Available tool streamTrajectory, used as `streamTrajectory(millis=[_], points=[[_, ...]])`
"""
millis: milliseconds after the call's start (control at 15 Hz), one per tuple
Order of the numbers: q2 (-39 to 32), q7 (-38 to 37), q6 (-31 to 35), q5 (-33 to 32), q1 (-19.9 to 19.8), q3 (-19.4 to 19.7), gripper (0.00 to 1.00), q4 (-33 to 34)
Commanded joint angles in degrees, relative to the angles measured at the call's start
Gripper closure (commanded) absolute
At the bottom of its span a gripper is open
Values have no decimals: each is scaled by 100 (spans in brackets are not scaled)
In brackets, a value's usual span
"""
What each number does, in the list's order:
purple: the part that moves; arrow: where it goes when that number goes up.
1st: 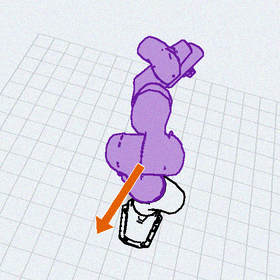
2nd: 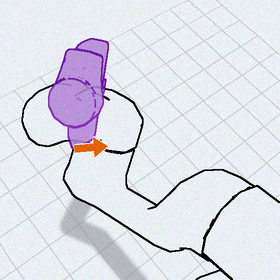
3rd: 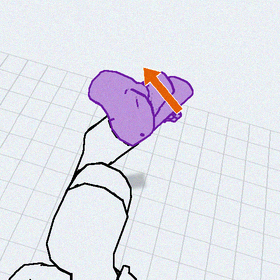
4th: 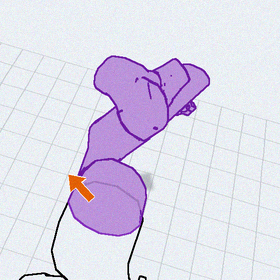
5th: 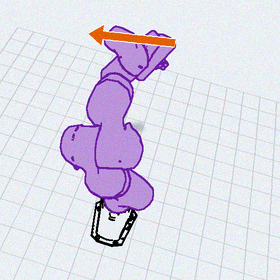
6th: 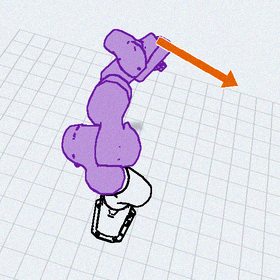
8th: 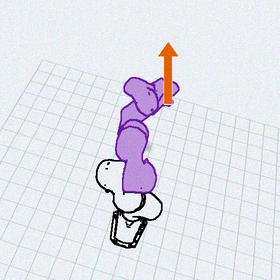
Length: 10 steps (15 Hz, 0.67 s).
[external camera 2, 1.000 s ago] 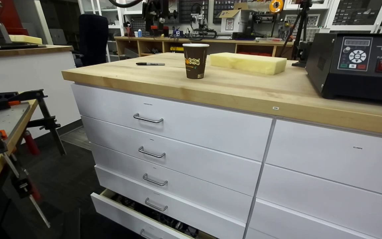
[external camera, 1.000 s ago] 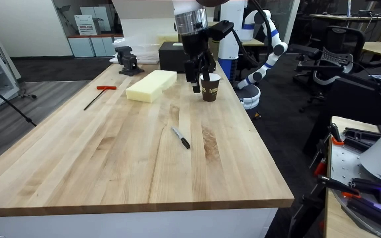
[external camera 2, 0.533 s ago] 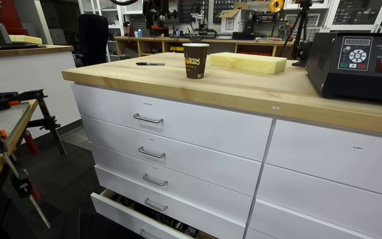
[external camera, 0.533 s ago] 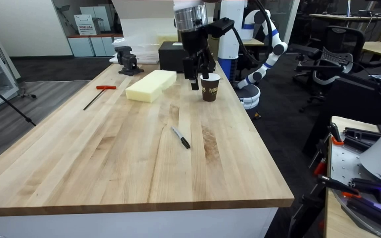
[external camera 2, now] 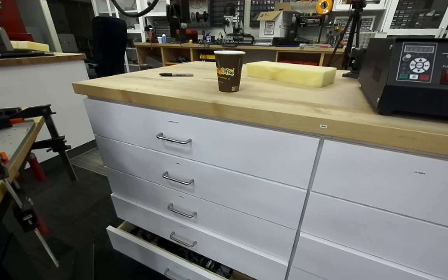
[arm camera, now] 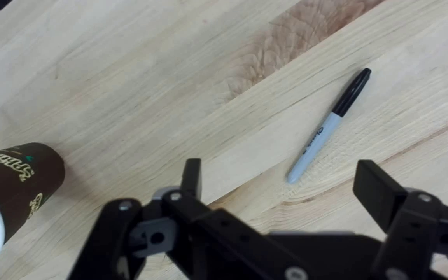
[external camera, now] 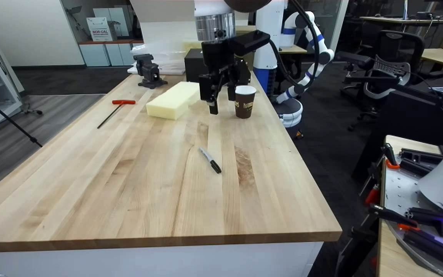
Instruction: Put the pen in the cup
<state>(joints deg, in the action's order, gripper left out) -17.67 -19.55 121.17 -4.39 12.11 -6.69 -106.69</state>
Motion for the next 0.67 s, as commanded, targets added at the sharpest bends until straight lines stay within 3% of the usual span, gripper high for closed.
streamTrajectory(millis=[0,267,600], points=[[-168,-890,467,57,261,16,0,-126],[-664,-1739,1157,-5,545,122,0,-69],[-1154,-2117,1868,-220,822,370,0,4]])
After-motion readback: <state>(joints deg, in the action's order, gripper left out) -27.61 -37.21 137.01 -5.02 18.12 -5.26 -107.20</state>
